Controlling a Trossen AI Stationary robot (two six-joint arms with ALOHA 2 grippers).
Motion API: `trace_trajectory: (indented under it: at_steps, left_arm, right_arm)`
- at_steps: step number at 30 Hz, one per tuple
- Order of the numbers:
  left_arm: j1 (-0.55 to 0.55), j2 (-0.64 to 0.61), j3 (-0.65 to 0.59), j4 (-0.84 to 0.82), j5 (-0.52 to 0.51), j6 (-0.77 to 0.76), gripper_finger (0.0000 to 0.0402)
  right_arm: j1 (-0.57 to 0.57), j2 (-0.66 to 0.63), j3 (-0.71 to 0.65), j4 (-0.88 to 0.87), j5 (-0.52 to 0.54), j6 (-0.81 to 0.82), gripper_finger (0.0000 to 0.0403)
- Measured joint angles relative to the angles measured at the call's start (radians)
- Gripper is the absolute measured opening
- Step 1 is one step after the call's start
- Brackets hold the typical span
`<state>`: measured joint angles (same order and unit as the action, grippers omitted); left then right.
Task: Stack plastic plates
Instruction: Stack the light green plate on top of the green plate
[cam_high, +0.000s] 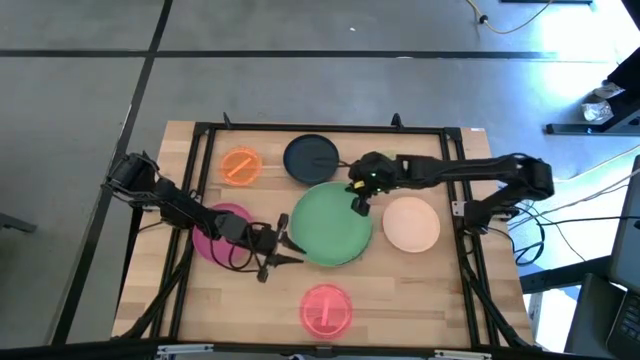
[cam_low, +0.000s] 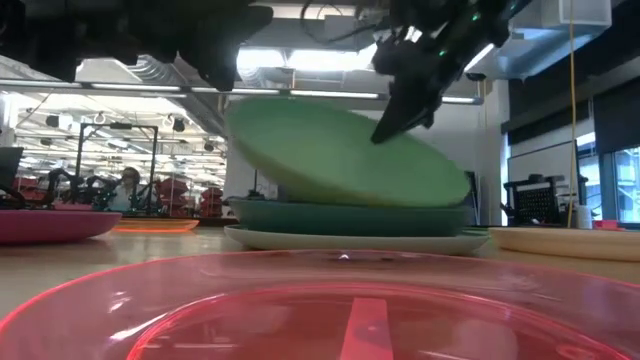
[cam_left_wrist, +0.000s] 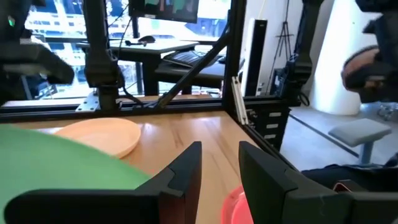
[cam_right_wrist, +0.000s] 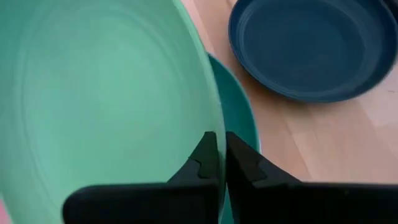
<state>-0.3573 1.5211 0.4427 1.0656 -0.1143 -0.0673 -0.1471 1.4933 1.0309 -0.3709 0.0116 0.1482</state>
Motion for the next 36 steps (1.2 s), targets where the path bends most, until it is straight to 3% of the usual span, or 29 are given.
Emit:
trace_trajectory:
  at_steps: [9, 19, 30, 36]
  left_arm:
    - [0.000, 0.000, 0.000, -0.007, -0.003, 0.000, 0.0100]
    - [0.001, 0.000, 0.000, -0.009, -0.004, 0.000, 0.0100]
    - [-0.030, 0.003, 0.000, -0.080, -0.029, -0.023, 0.0100]
    - [-0.102, 0.075, -0.001, -0.118, -0.198, -0.079, 0.0100]
  right_arm:
    - [0.000, 0.094, 0.000, -0.037, -0.003, 0.000, 0.0001]
    - [0.000, 0.097, 0.000, -0.045, 0.005, -0.004, 0.0007]
    - [0.003, 0.107, 0.000, -0.051, 0.066, -0.049, 0.0123]
    - [0.062, 0.095, 0.000, 0.016, 0.108, -0.085, 0.0144]
